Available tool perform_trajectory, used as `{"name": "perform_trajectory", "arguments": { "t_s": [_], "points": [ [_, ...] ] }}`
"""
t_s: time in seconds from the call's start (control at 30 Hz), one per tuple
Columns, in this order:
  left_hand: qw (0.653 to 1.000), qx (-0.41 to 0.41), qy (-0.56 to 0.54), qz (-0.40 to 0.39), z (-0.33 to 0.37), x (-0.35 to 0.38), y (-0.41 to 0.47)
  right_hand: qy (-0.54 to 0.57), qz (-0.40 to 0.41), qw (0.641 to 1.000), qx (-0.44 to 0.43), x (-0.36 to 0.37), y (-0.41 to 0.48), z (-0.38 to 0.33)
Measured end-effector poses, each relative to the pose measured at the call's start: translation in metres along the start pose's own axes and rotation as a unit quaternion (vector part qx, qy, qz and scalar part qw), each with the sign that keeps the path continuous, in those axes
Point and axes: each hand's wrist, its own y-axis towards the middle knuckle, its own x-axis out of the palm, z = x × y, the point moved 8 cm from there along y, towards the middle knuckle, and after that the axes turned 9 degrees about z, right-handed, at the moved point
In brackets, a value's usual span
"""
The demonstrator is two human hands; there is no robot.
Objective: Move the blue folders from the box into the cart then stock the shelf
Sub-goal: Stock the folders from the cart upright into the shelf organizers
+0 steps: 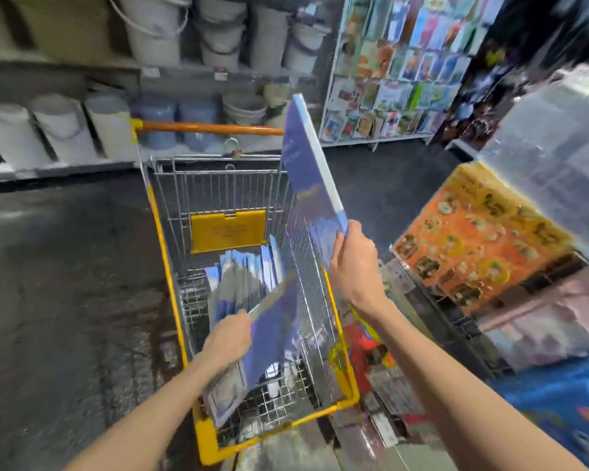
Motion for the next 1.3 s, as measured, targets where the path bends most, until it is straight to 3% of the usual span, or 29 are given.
{"name": "perform_trajectory", "arguments": {
  "t_s": [0.17,0.3,0.4,0.6,0.8,0.93,1.07,1.2,1.3],
  "points": [
    [0.962,-0.078,-0.232,0.122,-0.006,-0.065,-0.006,-0.005,0.034,0.999,-0.015,-0.038,-0.011,-0.019],
    [0.915,-0.091,-0.367,0.141,0.018,-0.102,-0.021,0.044,0.001,0.999,0.018,-0.03,-0.027,-0.019],
    [0.889,-0.072,-0.421,0.161,0.04,-0.12,-0.031,0.11,-0.039,0.993,0.037,-0.014,-0.039,-0.015],
    [0.821,-0.076,-0.521,0.221,0.077,-0.143,-0.039,0.184,-0.143,0.972,-0.023,-0.01,-0.039,-0.028],
    [0.791,-0.069,-0.551,0.255,0.104,-0.158,-0.039,0.28,-0.254,0.926,0.01,-0.004,-0.035,-0.03],
    [0.779,-0.042,-0.58,0.236,0.12,-0.165,-0.029,0.401,-0.275,0.871,0.072,-0.007,-0.024,-0.029],
    [0.797,-0.015,-0.559,0.228,0.133,-0.176,-0.027,0.497,-0.268,0.81,0.161,-0.002,-0.018,-0.021],
    [0.789,-0.027,-0.59,0.17,0.133,-0.177,-0.022,0.495,-0.208,0.829,0.154,0.0,-0.005,-0.02],
    [0.777,-0.026,-0.618,0.122,0.135,-0.18,-0.021,0.504,-0.209,0.82,0.175,0.005,-0.002,-0.016]
  ]
}}
